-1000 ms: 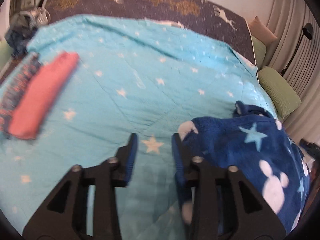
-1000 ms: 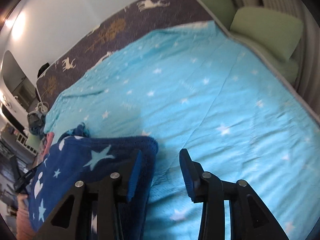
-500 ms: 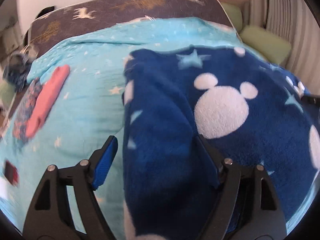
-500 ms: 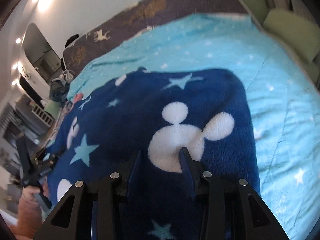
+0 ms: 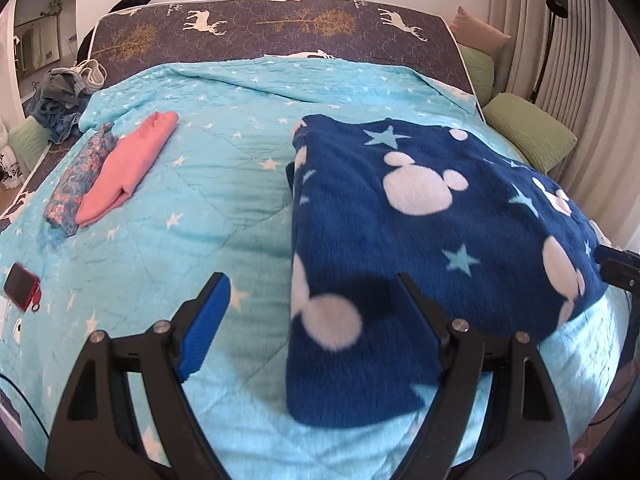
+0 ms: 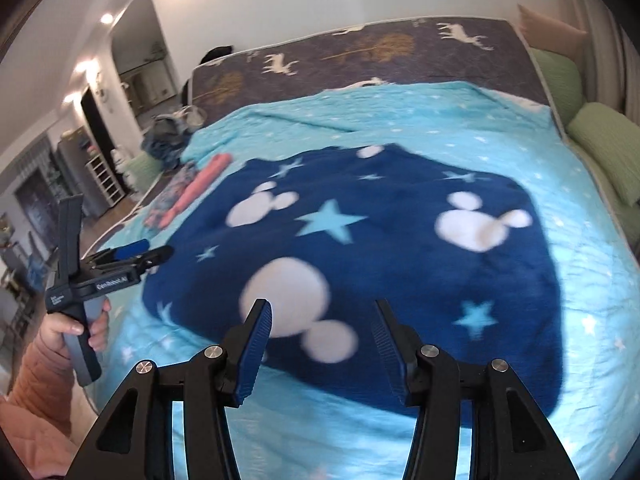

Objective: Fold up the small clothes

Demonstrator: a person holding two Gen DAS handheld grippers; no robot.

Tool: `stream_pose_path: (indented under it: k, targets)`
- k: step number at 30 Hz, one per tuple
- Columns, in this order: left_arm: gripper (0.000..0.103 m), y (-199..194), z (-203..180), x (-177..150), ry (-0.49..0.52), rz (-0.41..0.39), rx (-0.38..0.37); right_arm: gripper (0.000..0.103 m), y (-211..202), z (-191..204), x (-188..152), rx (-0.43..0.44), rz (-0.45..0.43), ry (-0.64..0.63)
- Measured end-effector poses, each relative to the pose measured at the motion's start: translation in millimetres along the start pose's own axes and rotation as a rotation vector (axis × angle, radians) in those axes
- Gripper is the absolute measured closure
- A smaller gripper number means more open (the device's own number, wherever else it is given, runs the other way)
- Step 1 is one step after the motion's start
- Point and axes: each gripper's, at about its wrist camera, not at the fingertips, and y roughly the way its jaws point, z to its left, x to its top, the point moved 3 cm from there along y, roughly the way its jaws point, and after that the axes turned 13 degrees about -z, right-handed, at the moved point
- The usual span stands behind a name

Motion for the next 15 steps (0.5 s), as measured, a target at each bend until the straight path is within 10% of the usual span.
stream_pose_path:
  k: [15]
  targets:
    - [0.010, -0.6, 5.9, -28.7, -0.031, 0.052, -0.050, 0.050, 57.4, -1.4, -38.2, 0.041, 0.197, 0.204]
